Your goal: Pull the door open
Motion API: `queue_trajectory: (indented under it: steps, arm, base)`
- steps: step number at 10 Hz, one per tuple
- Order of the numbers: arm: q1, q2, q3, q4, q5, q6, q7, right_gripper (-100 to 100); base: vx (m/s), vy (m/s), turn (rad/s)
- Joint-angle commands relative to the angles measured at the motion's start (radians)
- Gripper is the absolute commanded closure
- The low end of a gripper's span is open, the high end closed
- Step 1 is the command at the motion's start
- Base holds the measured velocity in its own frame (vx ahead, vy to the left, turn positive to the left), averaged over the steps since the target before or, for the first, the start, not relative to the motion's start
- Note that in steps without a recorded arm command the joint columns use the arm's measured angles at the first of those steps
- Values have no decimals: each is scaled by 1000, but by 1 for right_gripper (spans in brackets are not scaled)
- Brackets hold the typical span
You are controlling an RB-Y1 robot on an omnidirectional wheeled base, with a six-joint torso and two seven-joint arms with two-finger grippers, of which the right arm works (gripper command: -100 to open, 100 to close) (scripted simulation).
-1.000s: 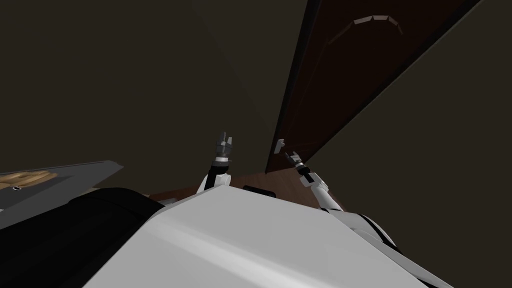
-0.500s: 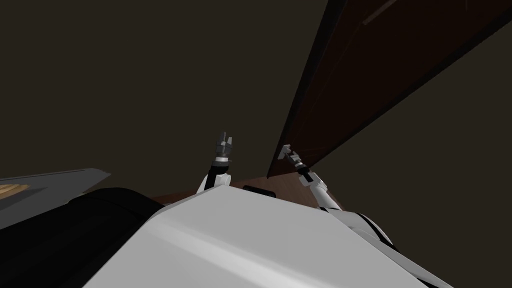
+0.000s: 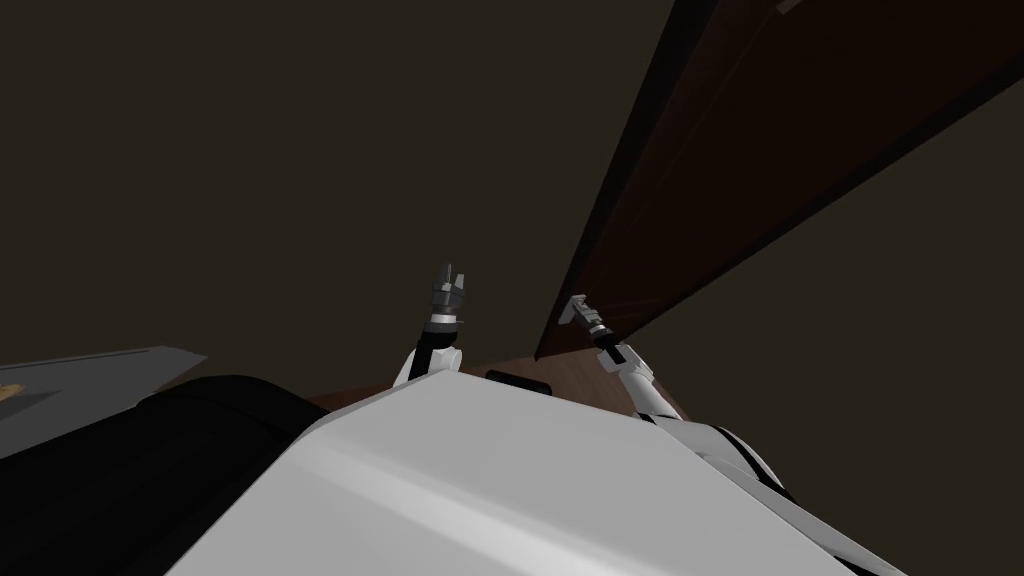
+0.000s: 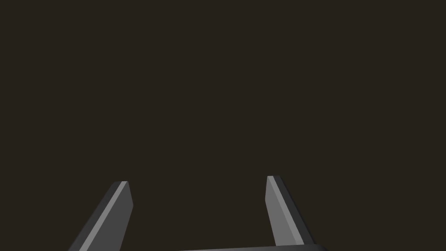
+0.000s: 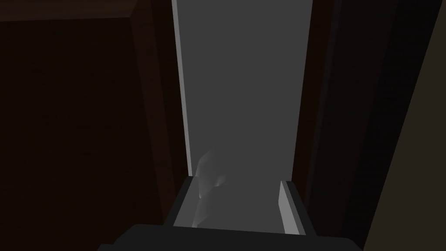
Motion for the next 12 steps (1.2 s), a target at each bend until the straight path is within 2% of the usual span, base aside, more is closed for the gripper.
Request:
queue_trajectory:
  steps: [1, 4, 10, 12]
  arm:
    - [0, 0, 0, 0, 0, 0, 0, 100]
    - [0, 0, 0, 0, 0, 0, 0, 100]
    - [1, 2, 1, -3, -66, 13, -130, 100]
    - [1, 3, 0, -4, -98, 19, -190, 100]
  base:
    - [-20, -9, 11]
    - [-2, -2, 1]
    - [-42, -78, 130]
    - [-61, -70, 136]
